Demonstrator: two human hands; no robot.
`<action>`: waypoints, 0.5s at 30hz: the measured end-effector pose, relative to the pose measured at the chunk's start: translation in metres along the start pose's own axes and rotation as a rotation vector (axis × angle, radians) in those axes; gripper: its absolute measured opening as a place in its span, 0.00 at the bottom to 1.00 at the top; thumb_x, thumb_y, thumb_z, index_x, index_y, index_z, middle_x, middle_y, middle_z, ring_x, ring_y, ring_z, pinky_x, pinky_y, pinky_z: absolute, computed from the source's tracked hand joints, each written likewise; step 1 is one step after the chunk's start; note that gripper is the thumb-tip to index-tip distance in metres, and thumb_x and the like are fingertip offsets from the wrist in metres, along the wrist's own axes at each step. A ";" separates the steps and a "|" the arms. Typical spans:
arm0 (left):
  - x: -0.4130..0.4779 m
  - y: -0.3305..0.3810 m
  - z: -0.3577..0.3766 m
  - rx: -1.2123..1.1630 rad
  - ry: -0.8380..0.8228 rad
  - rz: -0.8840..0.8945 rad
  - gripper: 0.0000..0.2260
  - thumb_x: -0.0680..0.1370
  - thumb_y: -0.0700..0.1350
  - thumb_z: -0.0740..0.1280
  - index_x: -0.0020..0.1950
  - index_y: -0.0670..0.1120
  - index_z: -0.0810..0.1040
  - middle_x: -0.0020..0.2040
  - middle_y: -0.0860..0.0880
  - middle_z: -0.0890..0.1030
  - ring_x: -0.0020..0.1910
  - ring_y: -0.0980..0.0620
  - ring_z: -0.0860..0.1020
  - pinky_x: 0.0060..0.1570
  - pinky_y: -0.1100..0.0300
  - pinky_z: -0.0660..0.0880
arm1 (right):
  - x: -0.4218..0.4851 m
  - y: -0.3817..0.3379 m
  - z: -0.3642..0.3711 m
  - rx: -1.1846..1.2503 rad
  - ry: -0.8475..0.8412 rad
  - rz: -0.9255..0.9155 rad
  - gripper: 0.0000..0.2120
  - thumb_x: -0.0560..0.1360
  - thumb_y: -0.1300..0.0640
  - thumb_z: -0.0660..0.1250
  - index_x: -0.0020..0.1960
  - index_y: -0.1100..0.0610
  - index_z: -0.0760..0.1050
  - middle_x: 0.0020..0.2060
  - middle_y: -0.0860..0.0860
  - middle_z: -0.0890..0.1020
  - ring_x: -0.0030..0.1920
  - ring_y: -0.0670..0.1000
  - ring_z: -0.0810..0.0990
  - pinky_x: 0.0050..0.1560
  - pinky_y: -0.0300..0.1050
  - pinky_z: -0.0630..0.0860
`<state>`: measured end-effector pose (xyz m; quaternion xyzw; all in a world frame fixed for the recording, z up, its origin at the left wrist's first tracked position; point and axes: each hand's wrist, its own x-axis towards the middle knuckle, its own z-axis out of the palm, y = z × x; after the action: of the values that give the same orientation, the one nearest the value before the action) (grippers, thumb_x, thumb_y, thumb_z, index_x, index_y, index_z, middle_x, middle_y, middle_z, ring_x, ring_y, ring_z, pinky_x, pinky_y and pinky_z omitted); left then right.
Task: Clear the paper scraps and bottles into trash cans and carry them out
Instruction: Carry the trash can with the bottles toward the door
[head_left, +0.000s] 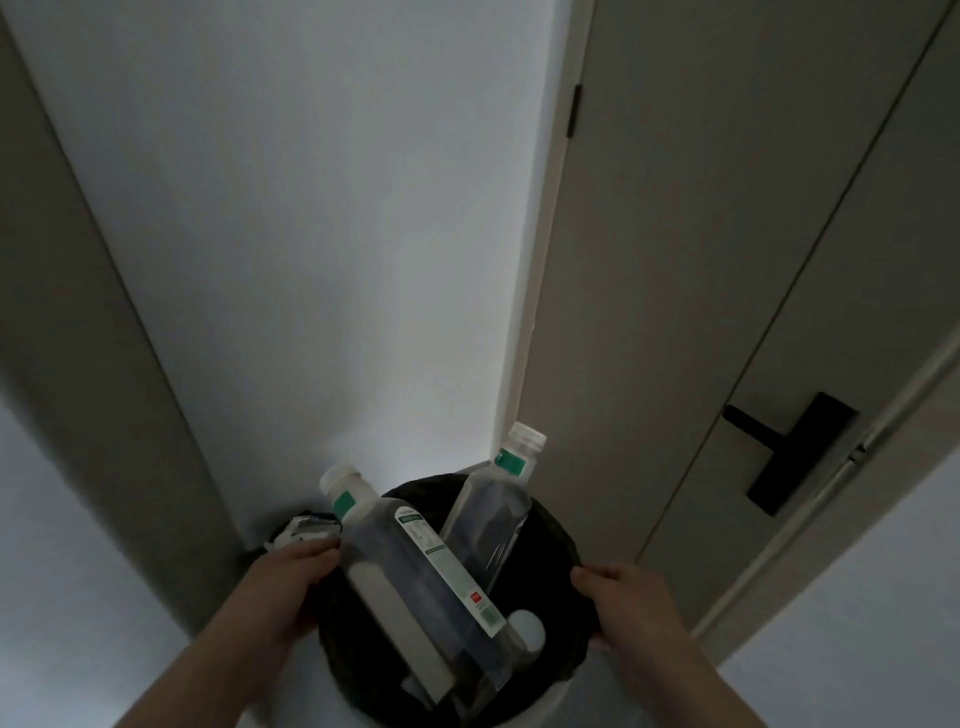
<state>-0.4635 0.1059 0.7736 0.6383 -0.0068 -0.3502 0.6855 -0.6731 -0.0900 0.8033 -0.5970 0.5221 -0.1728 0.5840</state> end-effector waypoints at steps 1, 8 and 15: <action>0.003 0.004 0.003 -0.003 0.016 0.013 0.10 0.76 0.31 0.60 0.44 0.37 0.80 0.33 0.43 0.84 0.30 0.49 0.82 0.43 0.57 0.77 | 0.013 -0.004 0.003 -0.010 -0.029 0.001 0.09 0.72 0.63 0.69 0.34 0.56 0.80 0.34 0.56 0.83 0.34 0.53 0.80 0.38 0.47 0.79; 0.039 0.032 0.035 -0.067 0.184 0.044 0.10 0.76 0.32 0.62 0.54 0.35 0.80 0.49 0.35 0.83 0.47 0.41 0.80 0.50 0.52 0.77 | 0.125 -0.057 0.014 -0.029 -0.310 -0.046 0.10 0.76 0.65 0.65 0.36 0.59 0.79 0.26 0.51 0.81 0.29 0.49 0.78 0.28 0.38 0.72; 0.094 0.055 0.048 -0.068 0.232 0.057 0.09 0.76 0.33 0.61 0.52 0.36 0.80 0.48 0.36 0.83 0.45 0.42 0.81 0.45 0.53 0.77 | 0.200 -0.096 0.044 -0.055 -0.417 -0.041 0.09 0.75 0.65 0.65 0.38 0.61 0.81 0.35 0.58 0.84 0.35 0.54 0.81 0.36 0.46 0.79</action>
<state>-0.3885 0.0151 0.7898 0.6504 0.0661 -0.2544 0.7127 -0.5175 -0.2545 0.7954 -0.6460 0.3824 -0.0429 0.6593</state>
